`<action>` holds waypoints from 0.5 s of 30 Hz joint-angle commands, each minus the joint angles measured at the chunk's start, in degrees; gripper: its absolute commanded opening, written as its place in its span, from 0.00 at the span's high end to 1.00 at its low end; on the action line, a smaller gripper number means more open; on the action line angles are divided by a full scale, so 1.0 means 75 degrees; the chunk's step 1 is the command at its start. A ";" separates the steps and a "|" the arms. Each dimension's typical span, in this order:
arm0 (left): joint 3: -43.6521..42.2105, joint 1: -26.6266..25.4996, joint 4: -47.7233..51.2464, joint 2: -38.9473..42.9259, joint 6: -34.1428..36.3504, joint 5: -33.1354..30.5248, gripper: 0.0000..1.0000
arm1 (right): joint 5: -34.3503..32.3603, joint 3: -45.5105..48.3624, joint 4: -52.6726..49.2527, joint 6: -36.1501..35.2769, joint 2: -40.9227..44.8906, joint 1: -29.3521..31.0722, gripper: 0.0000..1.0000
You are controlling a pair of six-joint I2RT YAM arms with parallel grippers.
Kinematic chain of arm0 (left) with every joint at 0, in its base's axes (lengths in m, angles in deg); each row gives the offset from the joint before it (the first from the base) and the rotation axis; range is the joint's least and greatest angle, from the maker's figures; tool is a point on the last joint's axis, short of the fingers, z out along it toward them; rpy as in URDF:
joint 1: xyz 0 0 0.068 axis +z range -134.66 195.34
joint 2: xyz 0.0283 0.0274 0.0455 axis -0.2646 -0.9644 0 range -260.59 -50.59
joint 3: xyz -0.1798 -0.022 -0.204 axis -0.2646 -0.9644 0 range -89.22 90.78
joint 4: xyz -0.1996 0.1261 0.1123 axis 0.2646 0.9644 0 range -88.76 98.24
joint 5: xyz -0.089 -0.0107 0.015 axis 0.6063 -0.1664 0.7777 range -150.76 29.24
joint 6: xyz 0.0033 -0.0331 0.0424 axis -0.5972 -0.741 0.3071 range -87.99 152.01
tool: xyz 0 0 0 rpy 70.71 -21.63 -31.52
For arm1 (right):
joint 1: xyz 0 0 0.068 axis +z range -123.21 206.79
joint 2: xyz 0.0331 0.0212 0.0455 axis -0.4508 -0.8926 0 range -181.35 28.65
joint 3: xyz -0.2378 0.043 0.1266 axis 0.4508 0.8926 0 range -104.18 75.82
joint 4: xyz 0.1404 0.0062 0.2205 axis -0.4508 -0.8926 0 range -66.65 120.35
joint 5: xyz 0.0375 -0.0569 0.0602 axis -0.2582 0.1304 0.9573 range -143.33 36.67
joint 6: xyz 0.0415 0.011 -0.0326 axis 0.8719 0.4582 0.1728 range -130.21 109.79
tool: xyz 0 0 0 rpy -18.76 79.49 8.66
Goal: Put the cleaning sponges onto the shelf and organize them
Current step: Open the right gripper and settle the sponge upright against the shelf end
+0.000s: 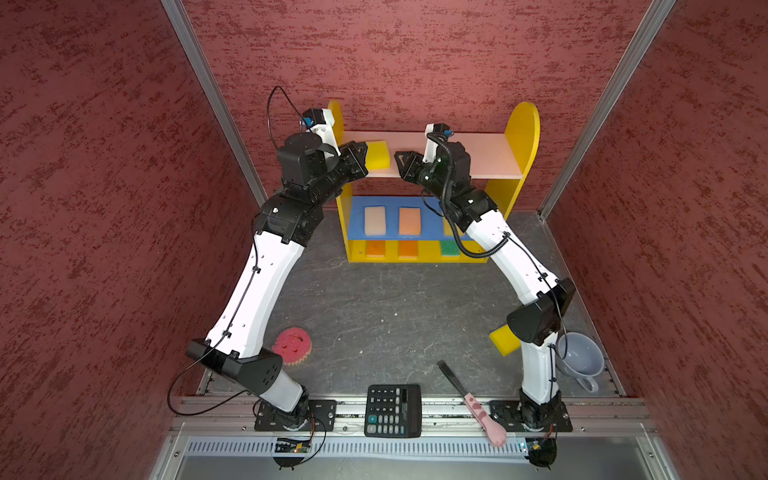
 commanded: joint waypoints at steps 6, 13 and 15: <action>-0.0515 -0.0089 0.0348 -0.0117 0.0025 -0.0036 1.00 | 0.0325 -0.0769 -0.0645 0.0130 -0.0264 -0.0005 0.94; -0.0516 -0.0138 0.0338 -0.0395 -0.0146 0.0179 1.00 | 0.0390 -0.1210 -0.0770 0.0329 -0.0646 -0.0005 0.98; -0.0515 -0.0151 0.0297 -0.0450 -0.0178 0.0243 1.00 | 0.0373 -0.1288 -0.0781 0.0385 -0.0733 -0.0002 1.00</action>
